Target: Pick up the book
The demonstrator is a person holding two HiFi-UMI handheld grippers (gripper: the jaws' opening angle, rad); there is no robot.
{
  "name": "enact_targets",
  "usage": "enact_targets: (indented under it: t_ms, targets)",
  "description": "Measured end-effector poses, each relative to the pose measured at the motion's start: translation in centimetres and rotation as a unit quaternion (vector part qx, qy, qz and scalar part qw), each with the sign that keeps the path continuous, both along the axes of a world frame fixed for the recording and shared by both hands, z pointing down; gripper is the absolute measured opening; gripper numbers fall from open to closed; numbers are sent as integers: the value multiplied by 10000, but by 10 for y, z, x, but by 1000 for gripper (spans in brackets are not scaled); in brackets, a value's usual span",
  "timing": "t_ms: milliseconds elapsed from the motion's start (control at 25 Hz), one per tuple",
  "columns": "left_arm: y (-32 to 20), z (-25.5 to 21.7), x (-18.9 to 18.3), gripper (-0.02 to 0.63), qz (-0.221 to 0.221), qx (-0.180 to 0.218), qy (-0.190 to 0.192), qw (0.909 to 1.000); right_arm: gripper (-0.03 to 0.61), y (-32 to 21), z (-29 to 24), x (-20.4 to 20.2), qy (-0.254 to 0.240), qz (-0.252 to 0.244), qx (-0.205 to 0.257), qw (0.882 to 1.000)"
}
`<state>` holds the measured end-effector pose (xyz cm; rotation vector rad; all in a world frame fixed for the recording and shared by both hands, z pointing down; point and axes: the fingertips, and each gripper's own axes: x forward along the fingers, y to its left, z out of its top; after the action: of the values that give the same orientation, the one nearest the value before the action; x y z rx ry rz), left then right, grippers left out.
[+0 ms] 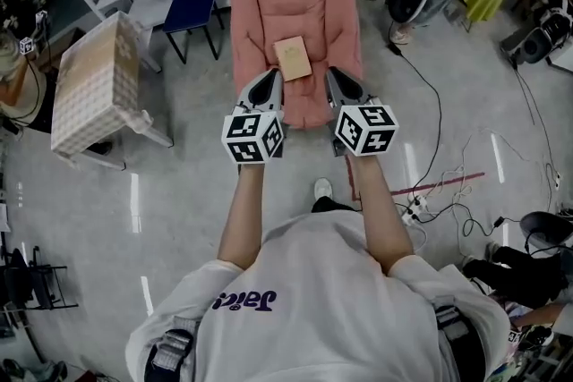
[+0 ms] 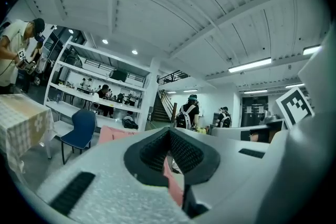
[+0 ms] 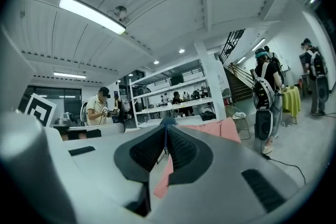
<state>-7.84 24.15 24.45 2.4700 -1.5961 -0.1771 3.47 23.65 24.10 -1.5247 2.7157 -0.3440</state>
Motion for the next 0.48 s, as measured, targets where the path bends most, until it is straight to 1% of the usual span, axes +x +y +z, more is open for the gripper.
enact_targets:
  t_ms: [120,200,360,480]
  targets:
    - [-44,-5,13,15,-39,-146,434,9989,11,-45,-4,19,27,-56,78,10000]
    - [-69,-6,21,15,-136,-287,608,9976,11,-70,-6,31,59,-116,90,9999]
    - [-106,0,34,15,-334,-546,521,9966,11,-107,-6,48,34,-262,60,9996]
    - [-129,13,42,15,-426,-718,327,9960,11,-130,0,50,68,-382,15,9992]
